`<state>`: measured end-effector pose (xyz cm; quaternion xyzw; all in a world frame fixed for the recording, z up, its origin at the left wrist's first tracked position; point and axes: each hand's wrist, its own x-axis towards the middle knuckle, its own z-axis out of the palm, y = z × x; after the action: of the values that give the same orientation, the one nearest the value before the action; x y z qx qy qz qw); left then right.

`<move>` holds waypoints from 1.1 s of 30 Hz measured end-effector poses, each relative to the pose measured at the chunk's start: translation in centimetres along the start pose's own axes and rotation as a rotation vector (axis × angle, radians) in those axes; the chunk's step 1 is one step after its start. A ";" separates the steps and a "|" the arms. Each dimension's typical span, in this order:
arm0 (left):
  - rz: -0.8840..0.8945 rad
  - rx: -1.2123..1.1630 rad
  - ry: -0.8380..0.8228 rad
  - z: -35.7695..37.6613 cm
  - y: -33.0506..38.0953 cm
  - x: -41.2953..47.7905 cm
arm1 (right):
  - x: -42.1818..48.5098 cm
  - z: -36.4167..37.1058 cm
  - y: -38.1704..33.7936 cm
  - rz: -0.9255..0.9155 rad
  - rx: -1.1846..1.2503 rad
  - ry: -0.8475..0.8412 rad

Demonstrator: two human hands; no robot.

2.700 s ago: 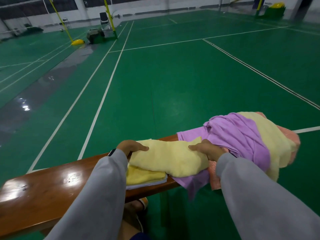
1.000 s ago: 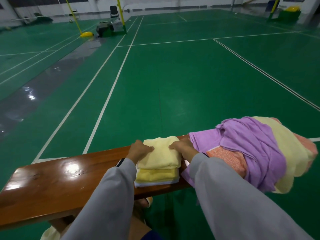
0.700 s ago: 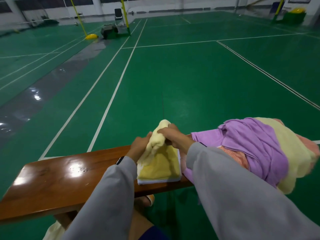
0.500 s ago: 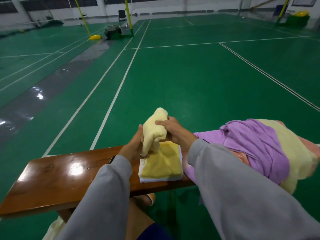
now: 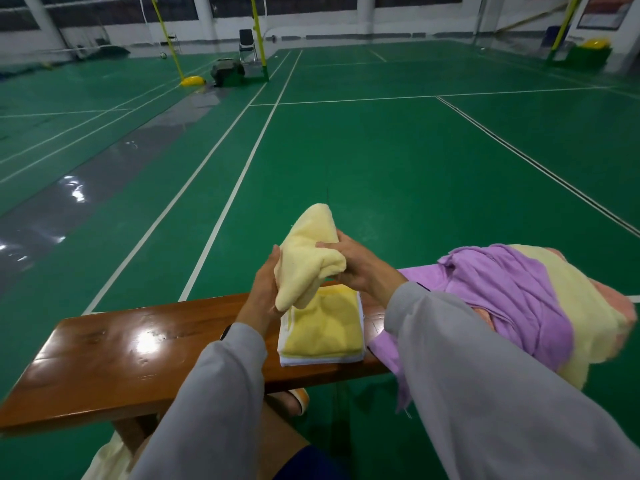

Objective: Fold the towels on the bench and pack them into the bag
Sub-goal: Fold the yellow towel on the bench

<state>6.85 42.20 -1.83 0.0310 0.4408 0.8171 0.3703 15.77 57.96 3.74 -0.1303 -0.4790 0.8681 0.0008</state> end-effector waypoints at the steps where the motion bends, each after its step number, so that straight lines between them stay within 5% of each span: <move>1: -0.031 0.074 0.013 0.0 0.2 -0.4 | -0.1 -0.2 0.0 0.016 -0.013 0.008; 5: 0.057 0.478 0.159 -1.3 0.3 -0.5 | -0.1 -0.7 0.5 0.082 -0.171 0.100; 9: 0.147 0.539 0.242 -2.7 1.2 -0.1 | 0.5 -1.6 1.4 0.101 -0.260 0.251; 15: -0.050 1.334 0.185 -4.8 -3.2 0.4 | -2.0 -4.5 6.8 0.416 -0.787 0.459; 19: -0.012 1.364 0.242 -4.9 -4.3 0.5 | -1.9 -5.3 8.0 0.455 -0.934 0.502; 24: -0.173 1.263 0.194 -3.9 -3.6 -0.2 | -1.7 -5.5 6.6 0.368 -1.085 0.500; 28: -0.108 1.446 0.228 -3.7 -4.6 -0.3 | -1.4 -7.3 8.6 0.476 -1.343 0.404; 30: 0.022 1.506 0.298 -3.3 -5.4 -0.4 | -1.4 -7.2 9.4 0.365 -1.501 0.478; 33: 0.243 1.662 0.383 -2.7 -6.8 -0.7 | -1.2 -5.8 9.3 -0.113 -1.760 0.555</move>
<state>10.30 42.20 -8.35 0.2005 0.9444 0.2545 0.0567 19.40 57.60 -6.72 -0.2639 -0.9543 0.1276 0.0587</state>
